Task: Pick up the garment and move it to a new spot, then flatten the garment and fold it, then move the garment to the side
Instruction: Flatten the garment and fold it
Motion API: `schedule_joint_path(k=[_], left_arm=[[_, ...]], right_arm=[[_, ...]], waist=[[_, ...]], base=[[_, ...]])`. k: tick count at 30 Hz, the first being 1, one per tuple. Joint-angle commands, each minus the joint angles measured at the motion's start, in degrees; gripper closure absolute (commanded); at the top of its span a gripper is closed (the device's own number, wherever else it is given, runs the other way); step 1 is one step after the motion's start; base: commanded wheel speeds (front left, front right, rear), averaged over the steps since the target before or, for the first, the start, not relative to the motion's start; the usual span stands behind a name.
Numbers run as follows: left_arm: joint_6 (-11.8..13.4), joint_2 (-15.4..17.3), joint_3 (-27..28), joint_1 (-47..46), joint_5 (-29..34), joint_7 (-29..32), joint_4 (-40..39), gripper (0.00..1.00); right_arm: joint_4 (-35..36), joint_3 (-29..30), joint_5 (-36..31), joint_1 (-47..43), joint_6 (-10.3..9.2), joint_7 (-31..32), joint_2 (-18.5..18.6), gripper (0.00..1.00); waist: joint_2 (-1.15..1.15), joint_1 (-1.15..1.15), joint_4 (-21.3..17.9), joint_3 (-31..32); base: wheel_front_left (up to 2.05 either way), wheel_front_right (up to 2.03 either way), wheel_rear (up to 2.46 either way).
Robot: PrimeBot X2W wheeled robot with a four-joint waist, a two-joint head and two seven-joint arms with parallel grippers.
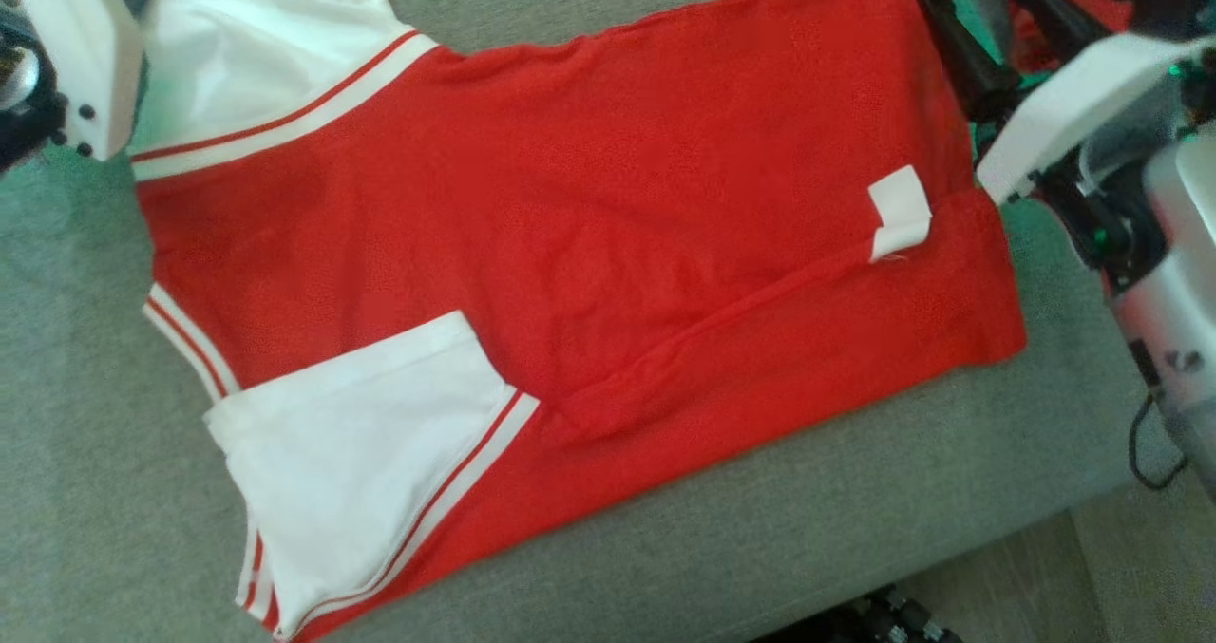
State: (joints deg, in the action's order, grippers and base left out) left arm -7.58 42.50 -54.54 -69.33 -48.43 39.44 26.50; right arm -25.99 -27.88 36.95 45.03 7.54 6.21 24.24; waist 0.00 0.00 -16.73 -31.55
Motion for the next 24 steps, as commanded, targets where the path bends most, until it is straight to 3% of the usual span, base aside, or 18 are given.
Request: schedule_joint_path(k=[1,6,14,16,20,22,24], left_arm=[[0.09,2.82,1.76,-3.74,-0.42,-0.60,-1.67,1.00],[0.09,3.28,-0.09,-4.91,-1.11,-1.08,-2.34,1.00],[0.09,3.70,-2.08,-6.32,-2.35,-1.44,-1.94,1.00],[0.09,3.80,-2.40,-6.50,-2.74,-1.51,-1.66,1.00],[0.09,4.13,-3.27,-7.10,-3.48,-1.69,-1.25,1.00],[0.09,4.17,-3.62,-7.39,-3.65,-1.84,-1.14,1.00],[0.09,4.20,-3.98,-7.69,-3.81,-1.95,-1.12,1.00]], right_arm=[[-0.44,-1.22,1.92,0.96,-0.05,1.97,0.60,0.00],[-4.96,-4.07,6.65,5.20,-0.05,7.00,0.42,0.00],[-6.86,-6.60,13.72,8.25,-0.05,8.10,0.24,0.00],[-6.92,-7.58,14.73,8.71,-0.05,8.22,0.50,0.09],[-8.05,-9.76,15.70,9.56,-0.05,7.74,1.38,0.09],[-8.56,-10.41,16.08,9.91,-0.05,7.35,1.55,0.13],[-8.97,-10.95,16.28,10.42,-0.05,6.69,1.68,0.25]], waist=[[0.00,0.00,0.75,0.05],[0.00,0.00,1.73,-0.03],[0.00,0.00,2.33,-0.24],[0.00,0.00,2.32,-0.26],[0.00,0.00,2.32,-0.32],[0.00,0.00,2.36,-0.35],[0.00,0.00,2.39,-0.35]], base=[[0.00,0.00,0.00],[0.00,0.00,0.00],[0.00,0.00,0.00],[0.00,0.00,0.00],[0.00,0.00,0.00],[0.00,0.00,0.00],[0.00,0.00,0.00]])
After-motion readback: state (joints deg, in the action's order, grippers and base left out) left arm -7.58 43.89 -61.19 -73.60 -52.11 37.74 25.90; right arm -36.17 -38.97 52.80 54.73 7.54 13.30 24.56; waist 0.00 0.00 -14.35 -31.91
